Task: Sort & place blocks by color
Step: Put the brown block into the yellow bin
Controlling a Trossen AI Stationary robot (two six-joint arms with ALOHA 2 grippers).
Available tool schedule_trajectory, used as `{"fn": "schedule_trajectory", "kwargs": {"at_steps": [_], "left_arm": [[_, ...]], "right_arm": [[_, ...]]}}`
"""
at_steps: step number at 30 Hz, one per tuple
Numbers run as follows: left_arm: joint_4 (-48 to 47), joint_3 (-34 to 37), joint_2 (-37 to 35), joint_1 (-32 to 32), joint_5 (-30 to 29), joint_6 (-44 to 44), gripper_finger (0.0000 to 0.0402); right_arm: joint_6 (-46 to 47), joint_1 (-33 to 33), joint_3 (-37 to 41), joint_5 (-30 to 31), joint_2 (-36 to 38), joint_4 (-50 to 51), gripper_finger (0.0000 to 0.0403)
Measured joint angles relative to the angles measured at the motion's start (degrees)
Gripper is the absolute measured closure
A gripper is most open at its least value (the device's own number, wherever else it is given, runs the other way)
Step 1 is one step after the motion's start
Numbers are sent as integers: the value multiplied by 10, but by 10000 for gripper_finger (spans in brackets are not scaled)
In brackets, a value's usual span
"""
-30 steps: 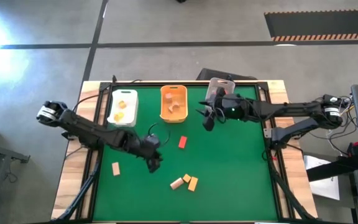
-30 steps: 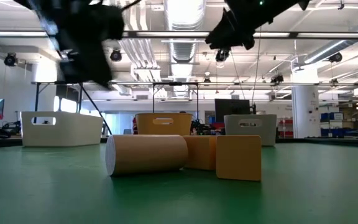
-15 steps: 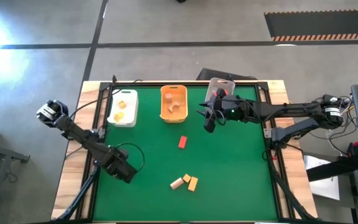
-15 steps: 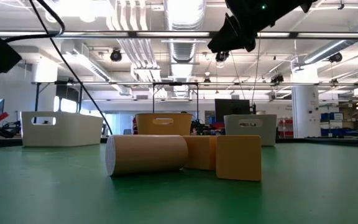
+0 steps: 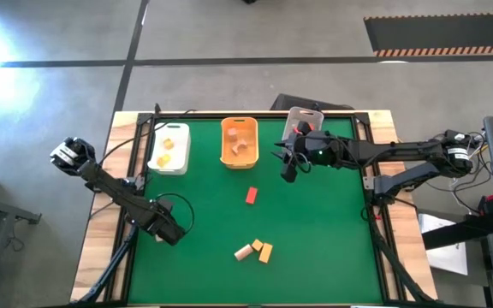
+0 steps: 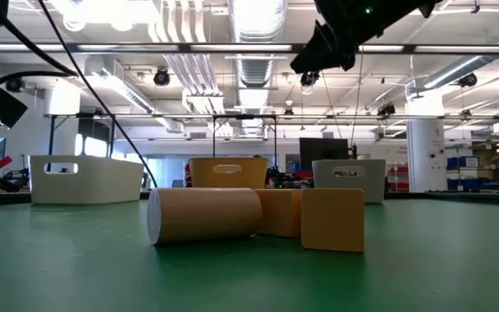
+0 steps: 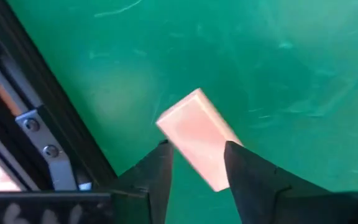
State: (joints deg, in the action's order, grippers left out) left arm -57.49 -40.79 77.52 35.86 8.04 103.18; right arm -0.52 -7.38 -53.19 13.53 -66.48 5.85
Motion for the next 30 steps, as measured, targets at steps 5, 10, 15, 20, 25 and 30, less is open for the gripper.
{"fn": "schedule_trajectory", "kwargs": {"at_steps": [5, 10, 15, 20, 25, 30], "left_arm": [[0, 2, 0, 3, 19, 0, 211], [0, 8, 1, 3, 16, 1, 156], [10, 19, -1, 3, 17, 9, 142], [45, 37, 0, 3, 4, 13, 151], [75, 46, 2, 3, -3, 13, 164], [85, 48, 1, 3, -6, 12, 184]], "right_arm": [[-2, 0, 0, 0, 0, 13, 277], [-2, 0, 0, 0, 0, 19, 284], [-1, 0, 0, 0, 0, 34, 287], [0, 0, 0, 0, 0, 43, 283], [5, 0, 0, 0, 0, 46, 286], [6, 0, 0, 0, 0, 48, 292]]}}
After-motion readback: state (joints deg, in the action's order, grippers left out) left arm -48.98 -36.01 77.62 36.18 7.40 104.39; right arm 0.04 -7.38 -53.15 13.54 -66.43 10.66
